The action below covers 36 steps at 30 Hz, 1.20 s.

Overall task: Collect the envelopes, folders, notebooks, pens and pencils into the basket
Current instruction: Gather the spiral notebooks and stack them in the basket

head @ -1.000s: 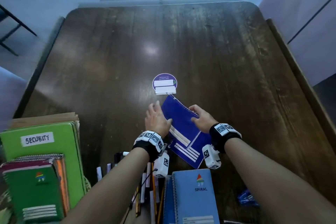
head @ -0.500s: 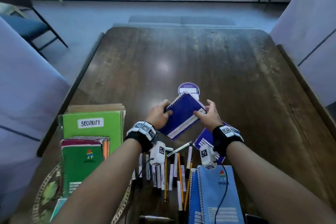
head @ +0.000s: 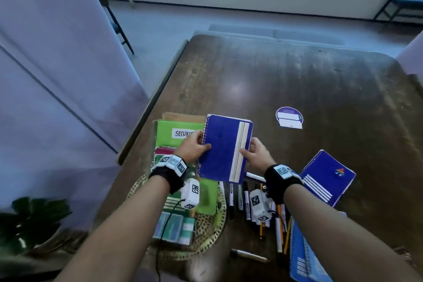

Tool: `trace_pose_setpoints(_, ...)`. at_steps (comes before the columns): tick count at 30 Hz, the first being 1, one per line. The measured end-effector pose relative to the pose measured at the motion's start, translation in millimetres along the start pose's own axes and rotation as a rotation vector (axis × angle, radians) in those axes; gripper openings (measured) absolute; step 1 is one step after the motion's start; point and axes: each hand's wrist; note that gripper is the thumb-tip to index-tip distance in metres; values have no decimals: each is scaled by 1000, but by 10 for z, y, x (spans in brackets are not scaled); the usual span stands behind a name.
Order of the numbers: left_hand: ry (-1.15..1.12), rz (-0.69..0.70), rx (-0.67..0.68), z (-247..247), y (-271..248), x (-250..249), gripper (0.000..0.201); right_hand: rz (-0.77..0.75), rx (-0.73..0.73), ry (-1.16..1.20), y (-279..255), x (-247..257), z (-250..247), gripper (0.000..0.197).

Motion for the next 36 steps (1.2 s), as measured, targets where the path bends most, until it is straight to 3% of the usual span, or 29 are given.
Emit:
trace_pose_setpoints(3,155,-59,-10,-305,-93,302,34,10,50,-45,-53,-7,375,19)
trace_pose_setpoints(7,354,-139,-61,-639,-241,652,37,52,96,-84,-169,-54,890,22)
trace_pose_setpoints(15,525,-319,-101,-877,-426,1191,39,97,130,-293,-329,-296,1601,32)
trace_pose_setpoints(22,648,-394,-153,-867,-441,1359,48,119,65,-508,-349,-435,1824,22)
trace_pose_setpoints(28,686,-399,-99,-854,-399,1345,43,86,-10,-537,-362,-469,1848,56)
trace_pose_setpoints(36,832,-402,-4,-885,-363,1135,39,139,62,-681,-249,-320,1700,32)
Point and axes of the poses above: each hand's wrist, its own y-axis towards the middle knuckle, its own z-axis out of the palm, x = y × z, and after that the axes turned 6 degrees about -x, right-handed
